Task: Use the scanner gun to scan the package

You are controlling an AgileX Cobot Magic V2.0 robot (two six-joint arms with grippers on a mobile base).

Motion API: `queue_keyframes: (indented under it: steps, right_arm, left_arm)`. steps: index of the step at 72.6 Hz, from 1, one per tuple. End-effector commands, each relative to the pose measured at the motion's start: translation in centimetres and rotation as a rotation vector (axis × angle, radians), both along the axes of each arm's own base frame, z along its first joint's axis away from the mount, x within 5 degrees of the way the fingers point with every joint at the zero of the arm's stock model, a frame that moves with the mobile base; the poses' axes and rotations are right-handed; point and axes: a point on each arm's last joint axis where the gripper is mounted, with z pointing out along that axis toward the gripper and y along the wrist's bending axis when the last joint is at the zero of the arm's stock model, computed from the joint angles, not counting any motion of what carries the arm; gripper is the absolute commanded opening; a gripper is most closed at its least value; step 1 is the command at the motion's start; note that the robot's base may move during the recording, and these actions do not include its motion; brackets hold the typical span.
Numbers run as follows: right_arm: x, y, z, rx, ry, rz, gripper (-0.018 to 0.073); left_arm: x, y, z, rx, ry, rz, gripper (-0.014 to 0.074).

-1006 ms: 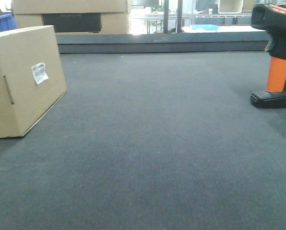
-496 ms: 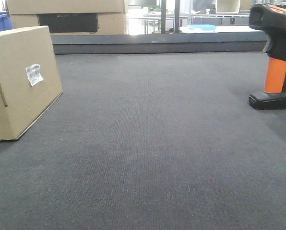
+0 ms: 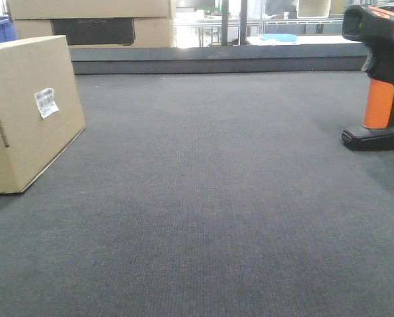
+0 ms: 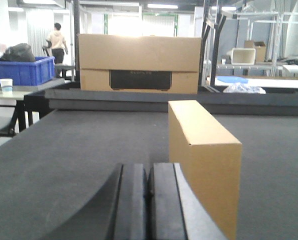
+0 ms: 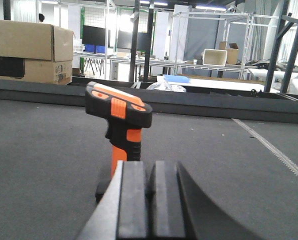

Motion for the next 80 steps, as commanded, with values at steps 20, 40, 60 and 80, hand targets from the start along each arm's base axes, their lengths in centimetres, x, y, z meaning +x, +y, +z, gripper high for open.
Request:
queue_keyframes:
  steps: [20, 40, 60, 80]
  right_arm:
    - [0.0, 0.0, 0.2, -0.010, -0.017, 0.001, -0.0163]
    - [0.0, 0.0, 0.2, -0.010, -0.017, 0.001, -0.0163]
    - [0.0, 0.0, 0.2, -0.010, -0.017, 0.001, -0.0163]
    - [0.0, 0.0, 0.2, -0.010, -0.017, 0.001, -0.0163]
  left_arm:
    - [1.6, -0.4, 7.2, -0.097, 0.342, -0.040, -0.0111]
    - [9.2, -0.7, 12.1, -0.112, 0.739, -0.061, -0.0111]
    - [16.0, -1.3, 13.3, -0.246, 0.745, -0.100, -0.0111]
    - [21.9, -1.8, 13.7, -0.193, 1.032, -0.059, -0.0111]
